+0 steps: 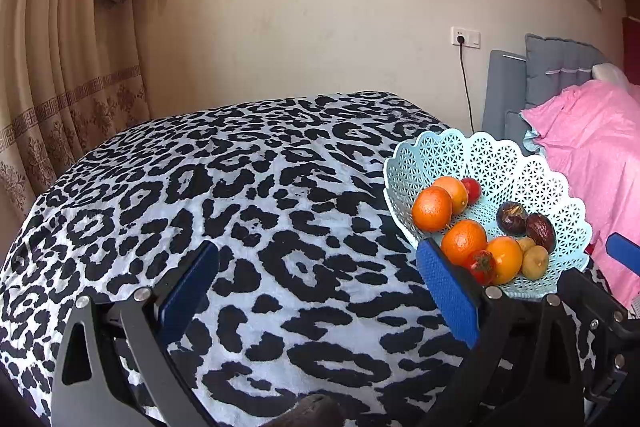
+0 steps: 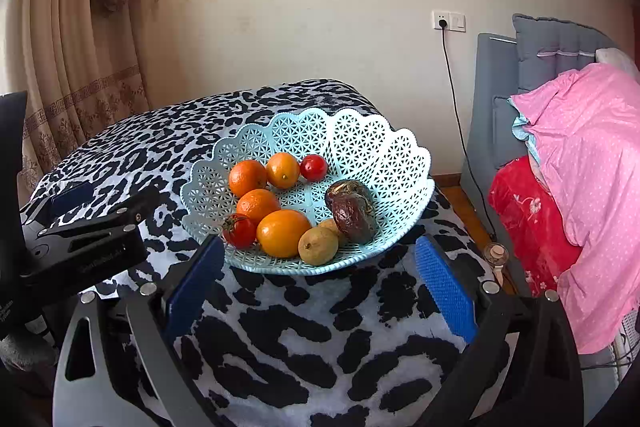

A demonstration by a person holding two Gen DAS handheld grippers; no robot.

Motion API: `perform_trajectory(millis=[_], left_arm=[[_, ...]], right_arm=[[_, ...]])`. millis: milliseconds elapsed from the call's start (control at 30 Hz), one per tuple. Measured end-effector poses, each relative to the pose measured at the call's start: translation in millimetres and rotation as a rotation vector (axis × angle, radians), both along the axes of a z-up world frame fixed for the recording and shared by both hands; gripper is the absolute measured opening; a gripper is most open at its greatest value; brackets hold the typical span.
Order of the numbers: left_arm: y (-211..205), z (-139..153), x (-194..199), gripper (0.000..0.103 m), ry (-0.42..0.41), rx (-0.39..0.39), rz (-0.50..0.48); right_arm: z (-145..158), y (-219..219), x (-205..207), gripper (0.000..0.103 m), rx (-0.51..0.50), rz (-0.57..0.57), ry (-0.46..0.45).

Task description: Organize fruits

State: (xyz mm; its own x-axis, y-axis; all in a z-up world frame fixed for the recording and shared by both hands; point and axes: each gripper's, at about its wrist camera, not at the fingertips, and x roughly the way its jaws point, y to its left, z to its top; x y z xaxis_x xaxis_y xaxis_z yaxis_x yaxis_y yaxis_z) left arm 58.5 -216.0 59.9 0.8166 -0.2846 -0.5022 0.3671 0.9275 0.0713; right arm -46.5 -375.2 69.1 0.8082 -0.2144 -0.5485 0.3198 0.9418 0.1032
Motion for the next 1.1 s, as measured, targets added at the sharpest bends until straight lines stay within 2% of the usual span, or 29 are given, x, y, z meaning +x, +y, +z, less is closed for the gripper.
perform_trajectory(millis=[1100], left_arm=[[-4.3,0.2,-6.4,0.098,-0.032,0.028,-0.021]], right_arm=[[-0.3,0.3,0.5,0.098,-0.002,0.000,0.003]])
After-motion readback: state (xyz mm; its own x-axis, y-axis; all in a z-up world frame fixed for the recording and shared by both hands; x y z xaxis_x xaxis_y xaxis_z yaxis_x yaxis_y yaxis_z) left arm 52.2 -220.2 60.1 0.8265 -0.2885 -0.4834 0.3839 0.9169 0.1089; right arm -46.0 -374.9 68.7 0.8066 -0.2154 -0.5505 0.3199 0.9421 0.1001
